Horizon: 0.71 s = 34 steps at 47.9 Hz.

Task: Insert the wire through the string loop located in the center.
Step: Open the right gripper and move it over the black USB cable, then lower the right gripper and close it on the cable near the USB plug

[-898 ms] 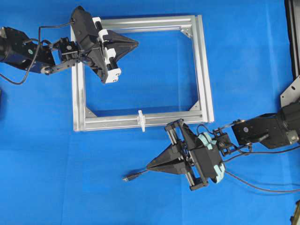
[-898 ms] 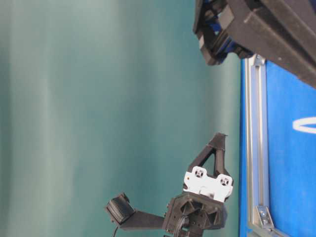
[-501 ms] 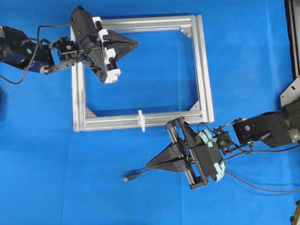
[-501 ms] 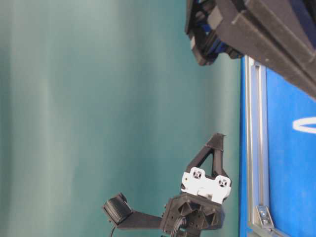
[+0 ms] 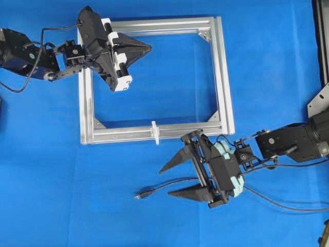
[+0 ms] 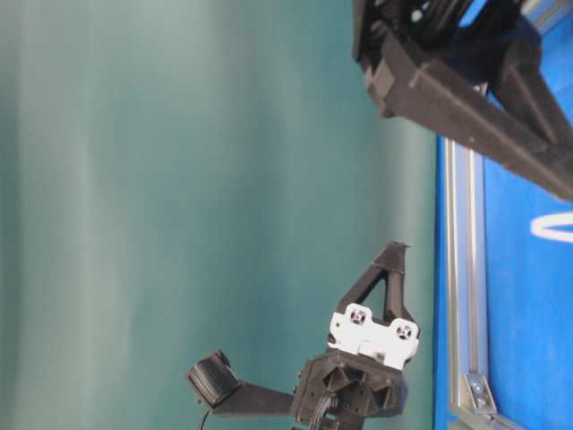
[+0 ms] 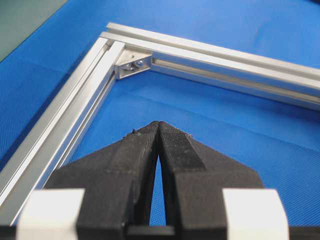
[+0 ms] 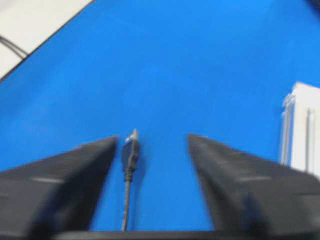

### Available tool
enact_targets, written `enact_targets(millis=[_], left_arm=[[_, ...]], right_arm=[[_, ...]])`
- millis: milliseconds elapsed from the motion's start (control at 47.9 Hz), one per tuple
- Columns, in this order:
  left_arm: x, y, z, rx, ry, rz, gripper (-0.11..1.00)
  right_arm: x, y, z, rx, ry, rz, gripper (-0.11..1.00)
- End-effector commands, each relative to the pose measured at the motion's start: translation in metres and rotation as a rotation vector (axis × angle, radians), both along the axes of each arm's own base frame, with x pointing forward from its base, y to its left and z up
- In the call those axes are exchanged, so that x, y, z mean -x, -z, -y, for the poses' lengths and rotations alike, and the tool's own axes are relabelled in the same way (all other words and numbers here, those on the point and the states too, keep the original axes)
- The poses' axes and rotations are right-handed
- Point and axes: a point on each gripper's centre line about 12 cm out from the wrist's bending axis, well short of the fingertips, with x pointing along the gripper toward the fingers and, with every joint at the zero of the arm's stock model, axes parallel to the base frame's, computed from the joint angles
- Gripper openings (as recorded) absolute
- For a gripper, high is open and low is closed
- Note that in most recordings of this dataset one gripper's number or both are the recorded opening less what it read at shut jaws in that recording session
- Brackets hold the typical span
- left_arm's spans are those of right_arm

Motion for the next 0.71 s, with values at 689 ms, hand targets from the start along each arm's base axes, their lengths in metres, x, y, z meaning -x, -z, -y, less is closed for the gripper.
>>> enact_targets(millis=[689], left_arm=[[-0.002, -0.015, -0.003, -0.014, -0.005, 0.044, 0.00]], right_arm=[[-0.016, 0.046, -0.015, -0.062, 0.075, -0.161, 0.85]])
